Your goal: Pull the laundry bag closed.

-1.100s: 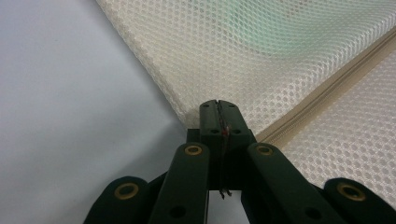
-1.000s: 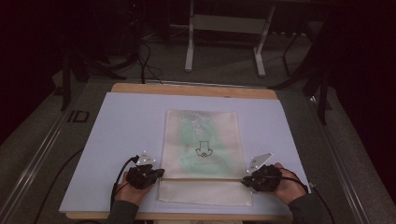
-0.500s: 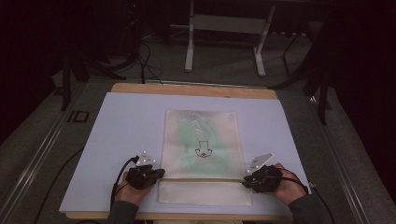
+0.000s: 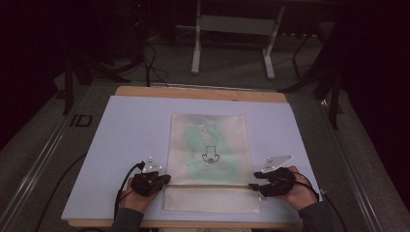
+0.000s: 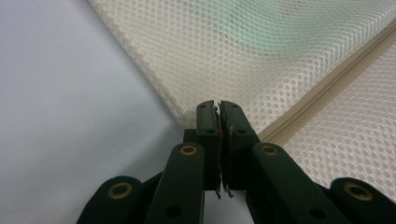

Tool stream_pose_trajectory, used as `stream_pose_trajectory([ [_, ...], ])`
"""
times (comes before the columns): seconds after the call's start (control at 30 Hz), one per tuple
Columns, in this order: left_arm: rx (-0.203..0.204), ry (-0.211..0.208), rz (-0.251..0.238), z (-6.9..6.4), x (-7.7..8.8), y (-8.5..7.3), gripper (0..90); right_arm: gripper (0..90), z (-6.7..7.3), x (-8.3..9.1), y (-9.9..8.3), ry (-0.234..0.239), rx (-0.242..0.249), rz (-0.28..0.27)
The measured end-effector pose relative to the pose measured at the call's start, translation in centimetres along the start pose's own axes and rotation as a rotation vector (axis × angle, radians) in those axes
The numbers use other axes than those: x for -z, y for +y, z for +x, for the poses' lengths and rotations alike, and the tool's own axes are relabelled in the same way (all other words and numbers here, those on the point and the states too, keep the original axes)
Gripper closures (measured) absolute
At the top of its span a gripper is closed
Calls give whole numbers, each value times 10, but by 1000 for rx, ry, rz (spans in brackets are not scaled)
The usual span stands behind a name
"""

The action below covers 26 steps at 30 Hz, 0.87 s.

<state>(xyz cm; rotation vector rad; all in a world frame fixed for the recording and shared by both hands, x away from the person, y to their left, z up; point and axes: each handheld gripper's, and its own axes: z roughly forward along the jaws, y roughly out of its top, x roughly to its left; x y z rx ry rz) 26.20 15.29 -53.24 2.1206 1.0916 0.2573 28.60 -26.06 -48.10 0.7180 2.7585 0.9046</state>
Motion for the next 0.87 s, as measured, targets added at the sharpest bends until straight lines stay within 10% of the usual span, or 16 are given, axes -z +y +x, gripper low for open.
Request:
stream_pose_trajectory([
  [0.37,-41,40,-17,-4,3,0,847,487,-5,-3,-3,-22,-21,-16],
  [0.87,47,165,-86,25,24,-7,823,487,-21,-6,-18,-74,-123,-61],
])
